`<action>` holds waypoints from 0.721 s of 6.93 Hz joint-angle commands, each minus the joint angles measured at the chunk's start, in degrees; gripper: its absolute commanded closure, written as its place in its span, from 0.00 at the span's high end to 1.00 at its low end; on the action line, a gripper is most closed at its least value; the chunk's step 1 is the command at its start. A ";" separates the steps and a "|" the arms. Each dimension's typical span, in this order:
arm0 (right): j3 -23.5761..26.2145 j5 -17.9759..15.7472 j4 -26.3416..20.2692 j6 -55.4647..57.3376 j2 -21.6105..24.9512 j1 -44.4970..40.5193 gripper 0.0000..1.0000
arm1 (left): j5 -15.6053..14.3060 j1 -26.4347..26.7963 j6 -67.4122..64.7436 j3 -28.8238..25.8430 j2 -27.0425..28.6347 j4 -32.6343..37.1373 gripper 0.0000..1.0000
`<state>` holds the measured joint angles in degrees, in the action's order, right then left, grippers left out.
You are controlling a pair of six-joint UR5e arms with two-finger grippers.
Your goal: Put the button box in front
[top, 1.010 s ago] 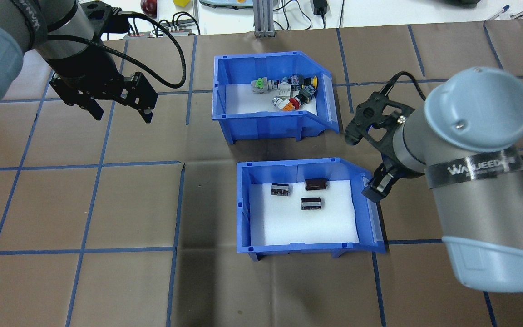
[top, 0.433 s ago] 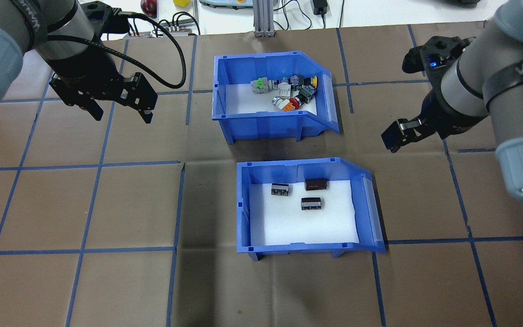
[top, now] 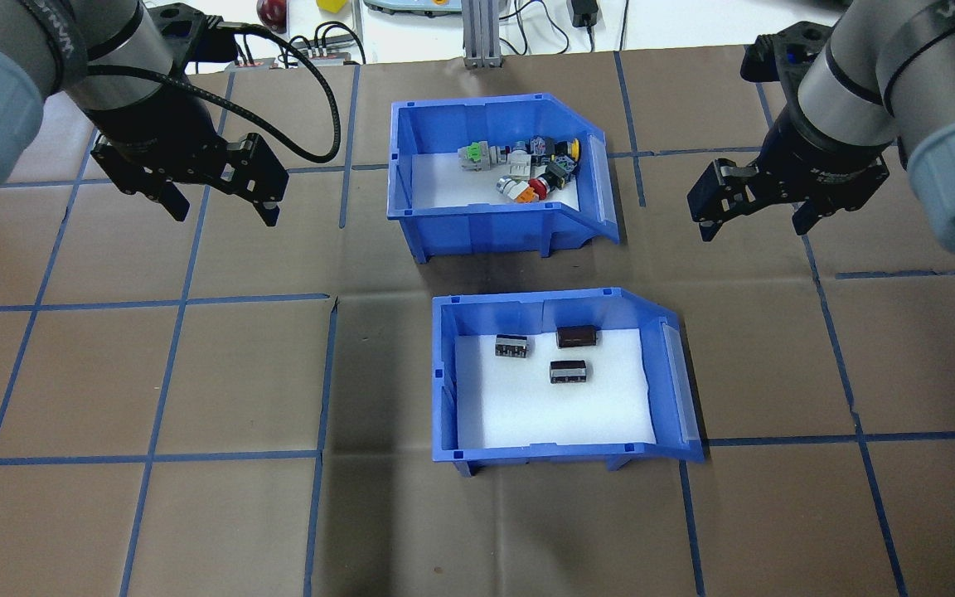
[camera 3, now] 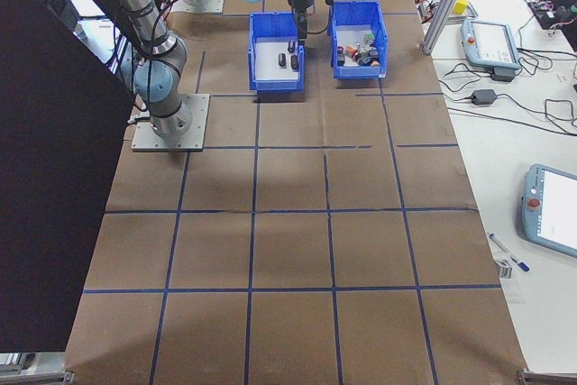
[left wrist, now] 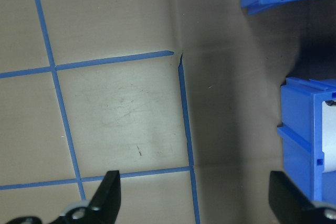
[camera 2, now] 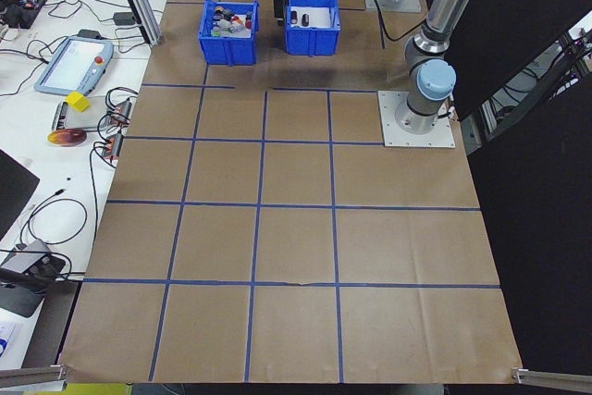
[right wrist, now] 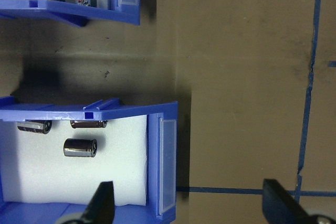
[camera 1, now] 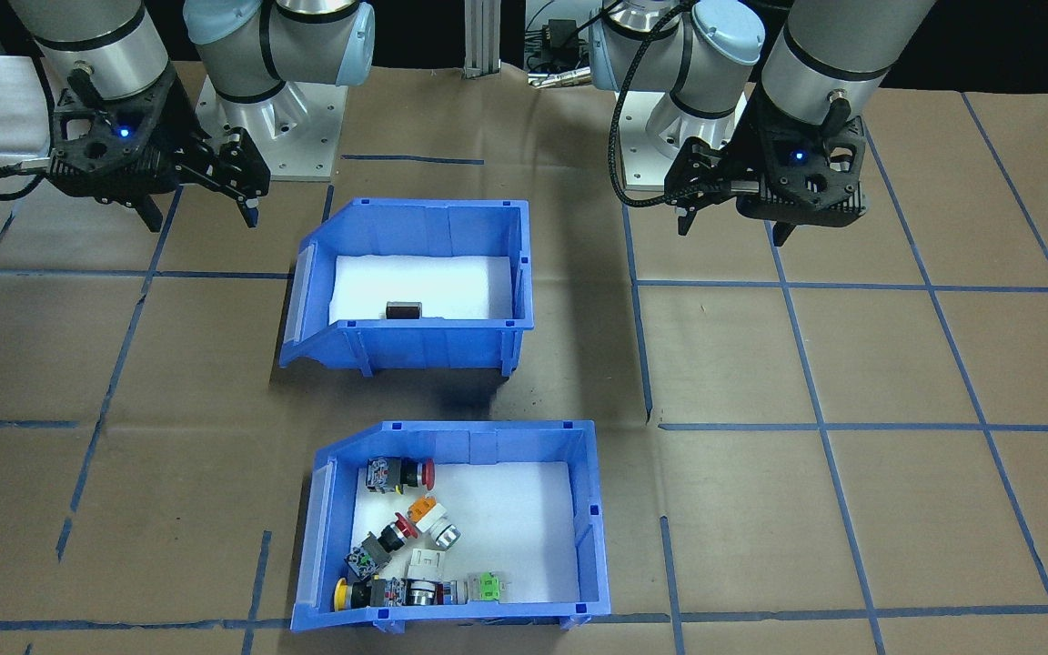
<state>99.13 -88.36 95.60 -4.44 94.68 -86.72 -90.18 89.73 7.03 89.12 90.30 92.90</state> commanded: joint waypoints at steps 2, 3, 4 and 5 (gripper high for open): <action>-6.91 -0.50 -5.92 3.47 -5.19 -1.17 1.00 | 0.00 0.01 0.00 0.00 -0.03 0.00 0.99; -7.02 -0.67 -5.86 3.48 -5.20 -1.18 1.00 | 0.00 0.01 0.00 0.00 -0.03 0.00 0.99; -7.20 -0.76 -5.60 3.48 -5.12 -1.09 1.00 | 0.00 0.01 0.09 0.00 -0.03 0.00 0.99; -7.29 -0.85 -5.34 3.48 -4.94 -1.09 1.00 | 0.00 0.01 0.09 0.00 -0.03 0.00 0.99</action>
<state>92.11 -89.09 90.12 -1.02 89.66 -87.82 -90.18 89.74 7.09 89.12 90.27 92.90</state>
